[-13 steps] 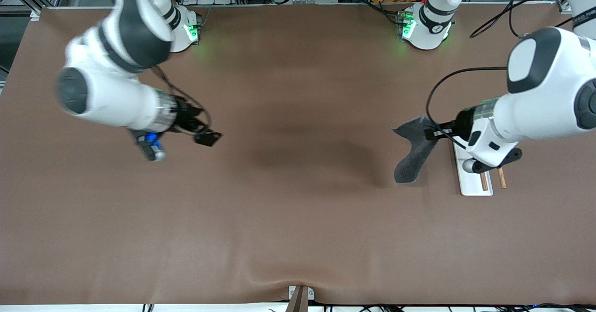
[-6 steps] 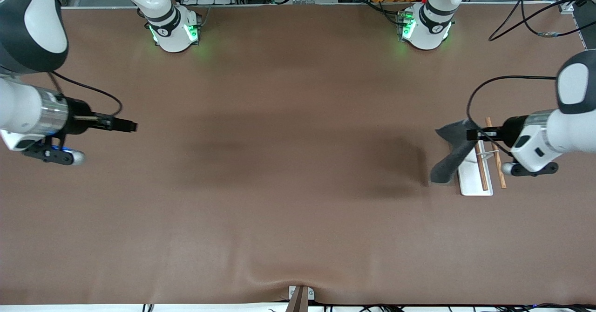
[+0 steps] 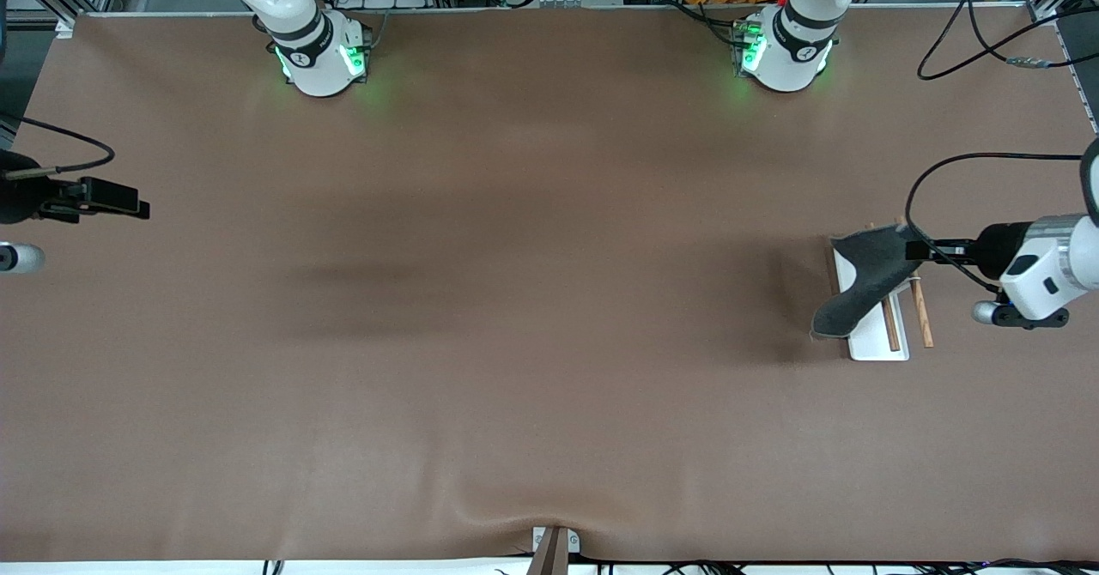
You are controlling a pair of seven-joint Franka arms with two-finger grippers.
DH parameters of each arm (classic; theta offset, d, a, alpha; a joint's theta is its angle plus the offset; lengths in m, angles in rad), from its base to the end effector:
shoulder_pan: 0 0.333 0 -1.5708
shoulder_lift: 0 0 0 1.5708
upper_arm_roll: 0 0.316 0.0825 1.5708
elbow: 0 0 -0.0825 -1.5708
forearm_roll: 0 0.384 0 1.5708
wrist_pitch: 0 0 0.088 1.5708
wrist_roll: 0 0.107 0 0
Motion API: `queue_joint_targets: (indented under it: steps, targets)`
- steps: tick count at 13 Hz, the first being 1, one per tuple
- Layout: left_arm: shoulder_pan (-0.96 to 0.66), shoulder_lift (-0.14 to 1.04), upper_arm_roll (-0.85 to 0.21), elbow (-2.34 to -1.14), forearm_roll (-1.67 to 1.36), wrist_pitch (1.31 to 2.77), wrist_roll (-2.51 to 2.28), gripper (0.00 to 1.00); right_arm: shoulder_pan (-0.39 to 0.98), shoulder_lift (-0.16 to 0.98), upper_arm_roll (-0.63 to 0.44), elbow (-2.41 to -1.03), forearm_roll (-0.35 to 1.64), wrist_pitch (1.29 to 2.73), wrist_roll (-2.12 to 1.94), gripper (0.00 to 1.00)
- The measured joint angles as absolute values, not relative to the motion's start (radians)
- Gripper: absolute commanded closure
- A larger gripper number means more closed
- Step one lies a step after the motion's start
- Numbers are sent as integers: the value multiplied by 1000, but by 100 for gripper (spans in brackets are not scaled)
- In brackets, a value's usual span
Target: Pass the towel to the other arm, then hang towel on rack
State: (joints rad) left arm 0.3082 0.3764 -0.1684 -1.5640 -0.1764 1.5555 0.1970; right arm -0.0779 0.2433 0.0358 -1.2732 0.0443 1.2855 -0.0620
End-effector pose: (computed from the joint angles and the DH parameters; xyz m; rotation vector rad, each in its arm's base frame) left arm 0.6174 0.0796 0.4082 2.8047 -0.0366 -0.4759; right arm 0.5959 -0.0224 0.5990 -3.0571 -0.0419 0.3497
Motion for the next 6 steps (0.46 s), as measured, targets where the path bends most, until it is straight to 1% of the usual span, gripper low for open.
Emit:
queue_joint_targets:
  steps: [2,3,6]
  targets:
    - [339,385,-168,-1564,-176,1570,269,100,-78,207,42,-1305,43,1290,-18,0]
    - [347,386,-168,-1563,-176,1572,299,100,-81,166,41,-1363,42,1325,-10,0]
    - [379,395,-167,-1562,-176,1588,384,100,-85,-44,43,-1669,40,1500,-8,0]
